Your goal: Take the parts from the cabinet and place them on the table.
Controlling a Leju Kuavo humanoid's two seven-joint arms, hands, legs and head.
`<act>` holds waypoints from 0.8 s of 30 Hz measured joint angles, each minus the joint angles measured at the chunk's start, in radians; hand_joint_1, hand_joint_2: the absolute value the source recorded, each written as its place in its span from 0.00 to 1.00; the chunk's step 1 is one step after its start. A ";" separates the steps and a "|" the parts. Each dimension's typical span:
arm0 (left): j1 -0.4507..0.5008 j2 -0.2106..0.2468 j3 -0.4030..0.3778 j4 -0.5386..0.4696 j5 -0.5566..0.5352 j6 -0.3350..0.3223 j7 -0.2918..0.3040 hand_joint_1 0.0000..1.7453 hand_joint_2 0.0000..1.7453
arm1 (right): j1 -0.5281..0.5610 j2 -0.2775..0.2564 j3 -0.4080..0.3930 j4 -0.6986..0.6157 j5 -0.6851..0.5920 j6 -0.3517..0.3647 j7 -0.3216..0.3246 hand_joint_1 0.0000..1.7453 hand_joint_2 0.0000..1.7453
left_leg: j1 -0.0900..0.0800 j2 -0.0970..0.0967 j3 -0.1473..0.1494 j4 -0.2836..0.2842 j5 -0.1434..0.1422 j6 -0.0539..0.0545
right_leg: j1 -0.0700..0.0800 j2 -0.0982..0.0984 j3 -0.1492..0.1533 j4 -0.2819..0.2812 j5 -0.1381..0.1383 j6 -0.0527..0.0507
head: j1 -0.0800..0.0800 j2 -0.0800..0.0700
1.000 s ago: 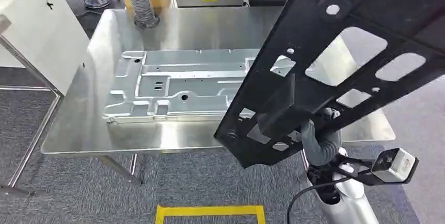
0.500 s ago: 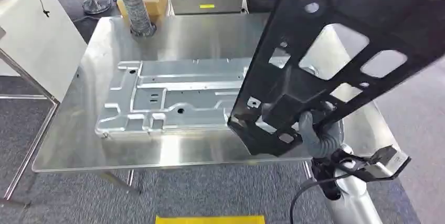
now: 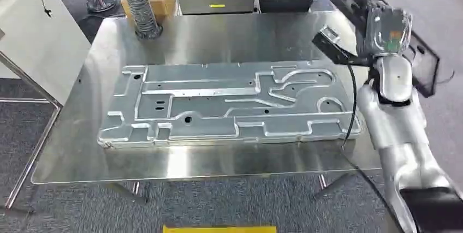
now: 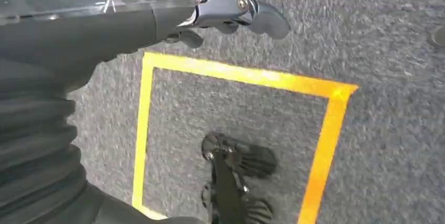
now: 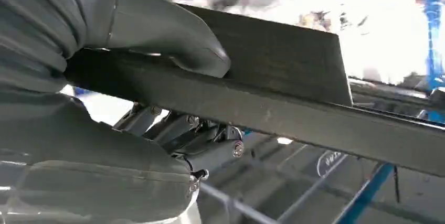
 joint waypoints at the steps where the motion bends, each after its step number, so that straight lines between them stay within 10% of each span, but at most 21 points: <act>1: 0.000 0.000 0.000 0.000 0.000 0.000 0.000 0.00 1.00 | -0.033 0.002 0.013 0.044 0.008 -0.002 0.007 1.00 1.00 | 0.001 -0.001 0.003 -0.003 -0.001 -0.003 | 0.000 0.000 0.006 0.000 0.001 -0.005 | 0.000 0.000; 3: -0.001 -0.002 -0.001 0.000 -0.001 -0.002 0.000 0.00 1.00 | -0.084 0.016 0.031 0.108 0.016 -0.008 0.015 1.00 1.00 | 0.003 0.000 -0.016 0.042 -0.029 -0.014 | -0.003 -0.006 0.018 -0.006 -0.001 -0.015 | -0.002 0.000; 7: 0.002 -0.003 -0.001 0.000 0.000 -0.001 0.001 0.00 1.00 | -0.164 0.063 0.089 0.227 0.074 0.005 -0.004 1.00 1.00 | 0.003 0.000 -0.163 0.305 -0.127 -0.023 | 0.007 -0.007 0.023 -0.005 -0.009 -0.030 | -0.003 0.000; 10: 0.002 -0.003 -0.001 0.000 -0.001 -0.002 0.000 0.00 1.00 | -0.214 0.156 0.166 0.317 0.081 0.027 -0.070 1.00 1.00 | -0.001 0.000 -0.118 0.169 -0.020 -0.006 | 0.018 0.012 0.035 -0.004 -0.016 -0.040 | -0.005 0.000; 12: -0.006 0.001 -0.001 0.000 -0.005 -0.006 -0.007 0.00 1.00 | -0.228 0.233 0.223 0.379 0.077 0.032 -0.144 1.00 1.00 | -0.012 0.006 -0.055 0.017 0.053 0.026 | 0.021 0.019 0.046 -0.005 -0.022 -0.043 | -0.004 0.000; 18: -0.015 -0.005 -0.008 0.000 -0.018 -0.024 -0.028 0.00 1.00 | -0.160 0.403 0.337 0.482 0.014 0.024 -0.267 1.00 1.00 | 0.001 0.004 -0.027 -0.039 0.058 0.024 | 0.025 0.008 0.039 0.015 -0.050 -0.012 | -0.005 0.000; 22: -0.009 -0.009 -0.008 0.000 -0.018 -0.027 -0.035 0.00 1.00 | -0.157 0.423 0.382 0.509 -0.030 0.026 -0.272 1.00 1.00 | 0.004 -0.004 -0.027 -0.038 0.054 0.029 | 0.004 0.006 -0.112 0.306 -0.173 0.015 | -0.003 0.000; 24: -0.004 -0.009 -0.008 0.000 -0.018 -0.027 -0.035 0.00 1.00 | -0.153 0.430 0.396 0.520 -0.043 0.027 -0.275 1.00 1.00 | 0.008 -0.005 -0.026 -0.033 0.049 0.022 | -0.004 0.004 -0.115 0.277 -0.123 0.024 | -0.002 0.000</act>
